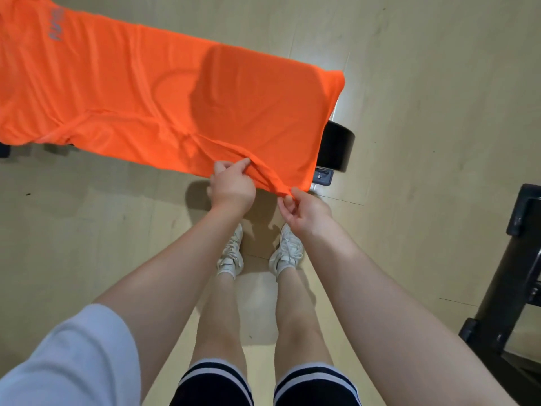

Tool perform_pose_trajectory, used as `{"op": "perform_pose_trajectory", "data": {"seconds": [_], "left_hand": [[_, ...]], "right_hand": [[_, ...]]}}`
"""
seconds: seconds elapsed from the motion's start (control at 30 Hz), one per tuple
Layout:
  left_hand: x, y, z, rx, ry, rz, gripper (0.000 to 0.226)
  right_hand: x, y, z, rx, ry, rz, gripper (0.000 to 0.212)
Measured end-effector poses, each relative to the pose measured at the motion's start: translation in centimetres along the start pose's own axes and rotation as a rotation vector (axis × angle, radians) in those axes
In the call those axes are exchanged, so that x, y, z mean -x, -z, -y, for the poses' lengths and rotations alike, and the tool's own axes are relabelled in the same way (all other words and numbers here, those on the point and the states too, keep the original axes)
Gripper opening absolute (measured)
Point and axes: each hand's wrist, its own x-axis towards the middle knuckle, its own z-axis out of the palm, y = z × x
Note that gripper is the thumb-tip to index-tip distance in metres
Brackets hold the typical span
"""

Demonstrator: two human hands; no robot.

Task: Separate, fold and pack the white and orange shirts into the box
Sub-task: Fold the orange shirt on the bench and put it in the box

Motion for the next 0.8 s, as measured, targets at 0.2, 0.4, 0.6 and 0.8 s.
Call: {"op": "perform_pose_trajectory", "data": {"seconds": [0.2, 0.4, 0.6, 0.8], "left_hand": [[-1.6, 1.3, 0.7, -0.254, -0.214, -0.069, 0.046], [-3.5, 1.9, 1.6, -0.331, -0.429, -0.079, 0.040], [-4.4, 2.5, 2.3, -0.326, -0.554, -0.092, 0.034], [-5.6, 4.2, 1.6, -0.435, -0.500, -0.153, 0.035]], "right_hand": [[1.1, -0.9, 2.6, -0.076, 0.231, 0.091, 0.022], [-0.6, 0.5, -0.1, 1.124, 1.009, -0.002, 0.026], [-1.5, -1.6, 0.6, 1.238, 1.129, -0.208, 0.047], [-2.3, -2.4, 1.8, 1.306, 1.184, -0.174, 0.019]]}}
